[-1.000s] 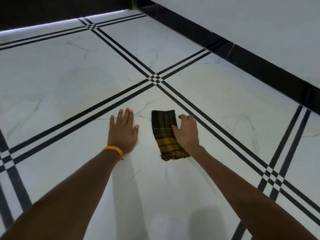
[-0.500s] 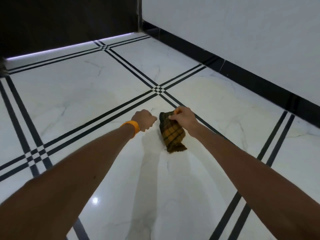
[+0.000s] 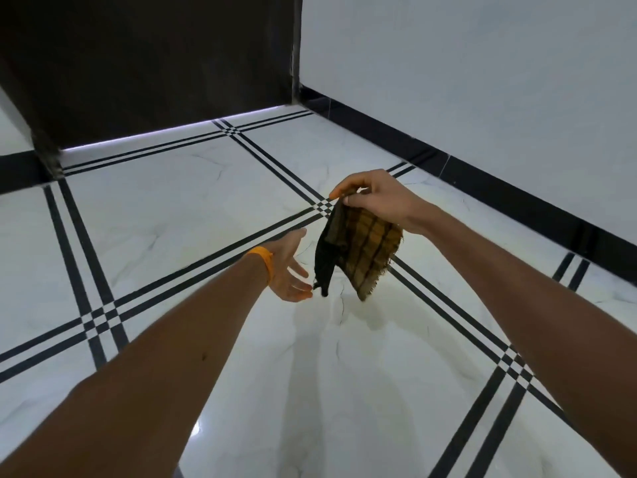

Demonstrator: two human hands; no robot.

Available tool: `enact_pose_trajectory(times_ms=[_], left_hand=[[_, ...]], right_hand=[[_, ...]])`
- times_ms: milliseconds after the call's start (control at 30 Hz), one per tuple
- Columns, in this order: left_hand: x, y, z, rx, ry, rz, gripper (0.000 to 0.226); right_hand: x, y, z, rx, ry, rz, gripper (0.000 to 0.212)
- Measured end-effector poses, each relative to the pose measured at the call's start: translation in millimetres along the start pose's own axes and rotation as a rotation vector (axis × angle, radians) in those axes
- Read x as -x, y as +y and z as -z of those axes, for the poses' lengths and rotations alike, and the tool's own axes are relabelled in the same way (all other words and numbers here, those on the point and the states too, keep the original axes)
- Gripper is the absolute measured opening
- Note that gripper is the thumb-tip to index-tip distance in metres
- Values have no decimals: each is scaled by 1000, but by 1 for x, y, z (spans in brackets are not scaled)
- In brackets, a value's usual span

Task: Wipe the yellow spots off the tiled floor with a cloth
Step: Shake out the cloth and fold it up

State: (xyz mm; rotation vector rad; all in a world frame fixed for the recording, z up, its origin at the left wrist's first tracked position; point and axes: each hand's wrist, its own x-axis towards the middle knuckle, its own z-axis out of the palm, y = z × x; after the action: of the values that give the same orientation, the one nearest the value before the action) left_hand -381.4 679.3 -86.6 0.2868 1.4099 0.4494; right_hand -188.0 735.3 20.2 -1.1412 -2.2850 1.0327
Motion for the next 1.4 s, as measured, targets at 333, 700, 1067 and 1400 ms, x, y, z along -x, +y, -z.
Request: enact_pose_trajectory(times_ms=[333,700,1067,1400], left_hand=[[14,22,-40,546,-215,-370,22],[7,14,-58,-243,332,-1032,37],[27,21,-65,-141,53,-912,39],[19,24,-67,20,123,-997,21]], right_hand=[[26,8,1,-111,-14,51,13],[24,39,-16,-395,227,-314,32],[22,37,-20,-876,247,-418,15],[32,47,0,-1084,466,-524,10]])
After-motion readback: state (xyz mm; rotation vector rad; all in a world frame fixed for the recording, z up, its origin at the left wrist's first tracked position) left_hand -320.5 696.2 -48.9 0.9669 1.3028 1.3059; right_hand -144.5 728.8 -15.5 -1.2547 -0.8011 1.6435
